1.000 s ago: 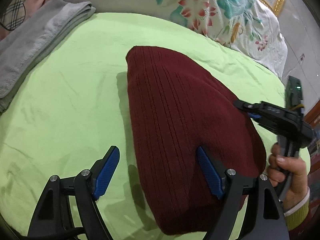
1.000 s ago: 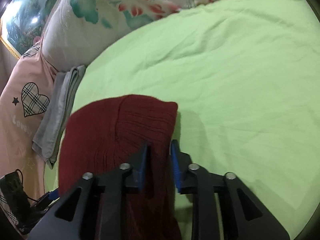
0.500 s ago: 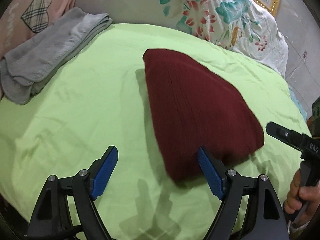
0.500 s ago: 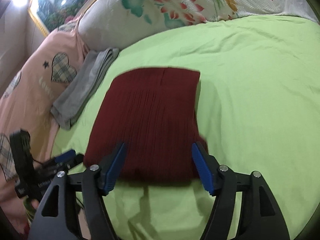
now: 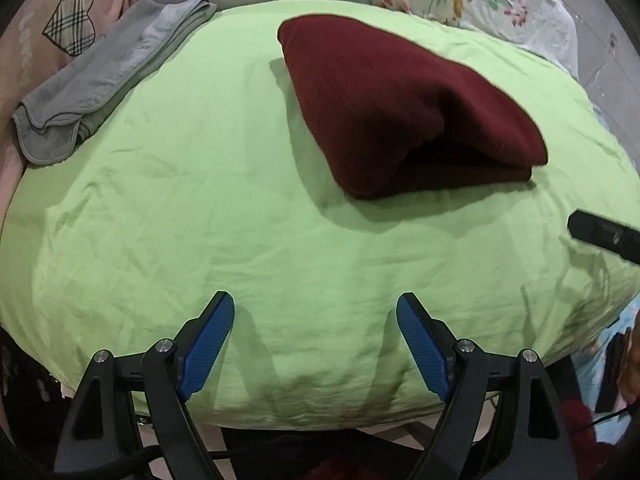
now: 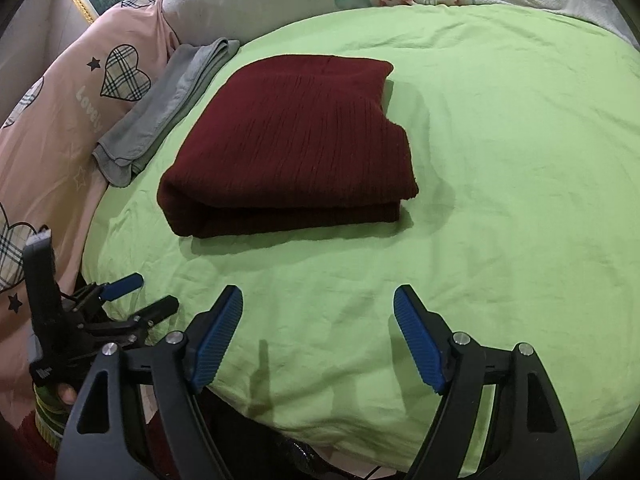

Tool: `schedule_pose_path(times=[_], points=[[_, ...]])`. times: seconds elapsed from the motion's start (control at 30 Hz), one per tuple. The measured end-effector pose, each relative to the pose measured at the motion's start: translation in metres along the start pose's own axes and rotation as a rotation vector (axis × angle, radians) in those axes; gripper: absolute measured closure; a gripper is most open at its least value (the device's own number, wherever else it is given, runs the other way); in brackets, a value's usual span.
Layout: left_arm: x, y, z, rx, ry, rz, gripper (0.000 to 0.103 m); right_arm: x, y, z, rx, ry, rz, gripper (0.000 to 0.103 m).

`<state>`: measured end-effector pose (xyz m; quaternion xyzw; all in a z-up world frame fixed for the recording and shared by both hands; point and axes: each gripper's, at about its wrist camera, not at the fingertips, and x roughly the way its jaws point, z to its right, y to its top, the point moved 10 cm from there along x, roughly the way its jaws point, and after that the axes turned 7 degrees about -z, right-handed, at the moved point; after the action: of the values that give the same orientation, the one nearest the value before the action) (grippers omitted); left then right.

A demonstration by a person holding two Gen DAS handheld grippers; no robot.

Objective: Fold large clothes

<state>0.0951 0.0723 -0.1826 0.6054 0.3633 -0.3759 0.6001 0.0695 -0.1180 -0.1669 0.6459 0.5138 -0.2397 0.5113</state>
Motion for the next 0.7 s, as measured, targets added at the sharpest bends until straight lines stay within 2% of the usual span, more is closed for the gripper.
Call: schedule_pose_path(times=[0.17, 0.37, 0.53, 0.7], points=[[-0.033, 0.018, -0.002, 0.019, 0.03, 0.053, 0.019, -0.016, 0.005, -0.011, -0.059, -0.02, 0.019, 0.023], [-0.085, 0.037, -0.001, 0.067, 0.068, 0.145, 0.017, -0.039, 0.018, -0.026, -0.12, 0.003, 0.025, 0.019], [-0.094, 0.049, -0.002, 0.066, 0.069, 0.175, 0.012, -0.045, 0.025, -0.025, -0.13, -0.014, 0.043, 0.017], [-0.071, 0.051, -0.005, 0.053, 0.098, 0.119, 0.012, -0.034, 0.024, -0.022, -0.121, -0.018, 0.023, 0.017]])
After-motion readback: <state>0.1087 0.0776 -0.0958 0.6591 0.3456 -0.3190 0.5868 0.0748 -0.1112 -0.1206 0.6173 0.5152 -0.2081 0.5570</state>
